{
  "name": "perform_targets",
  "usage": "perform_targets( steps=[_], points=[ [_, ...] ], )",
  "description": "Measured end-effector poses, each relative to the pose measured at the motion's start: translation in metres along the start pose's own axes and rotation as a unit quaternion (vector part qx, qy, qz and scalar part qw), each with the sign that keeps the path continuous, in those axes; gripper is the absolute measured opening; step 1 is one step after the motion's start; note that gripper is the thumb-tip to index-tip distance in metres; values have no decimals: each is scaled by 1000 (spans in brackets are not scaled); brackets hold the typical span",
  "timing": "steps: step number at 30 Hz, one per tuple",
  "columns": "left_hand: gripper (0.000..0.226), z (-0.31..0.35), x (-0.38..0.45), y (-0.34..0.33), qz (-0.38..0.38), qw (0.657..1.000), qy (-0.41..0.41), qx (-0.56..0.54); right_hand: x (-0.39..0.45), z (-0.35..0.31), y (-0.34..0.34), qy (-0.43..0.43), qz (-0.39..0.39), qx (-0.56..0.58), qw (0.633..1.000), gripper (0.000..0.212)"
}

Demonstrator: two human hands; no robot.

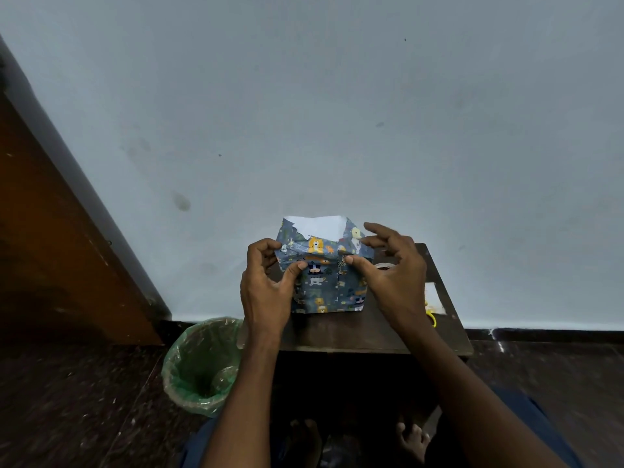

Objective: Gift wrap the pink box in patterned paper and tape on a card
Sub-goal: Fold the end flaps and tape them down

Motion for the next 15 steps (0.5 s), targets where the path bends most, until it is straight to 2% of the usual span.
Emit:
perform_targets(
  steps=[5,10,15],
  points=[
    [51,0,1,0,1,1000,-1,2,0,-2,-1,40,-33,-20,998,65],
    [50,0,1,1,6,1000,-4,0,1,-2,-3,109,-17,-97,989,37],
    [48,1,1,2,8,1000,-6,0,2,-2,-5,196,-23,-141,970,26]
  ],
)
Point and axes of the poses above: each hand's wrist, its own x-axis towards the middle knuckle, its own y-axis out of the back of the hand, z = x × y, the point moved 3 cm from there along x, towards the middle knuckle
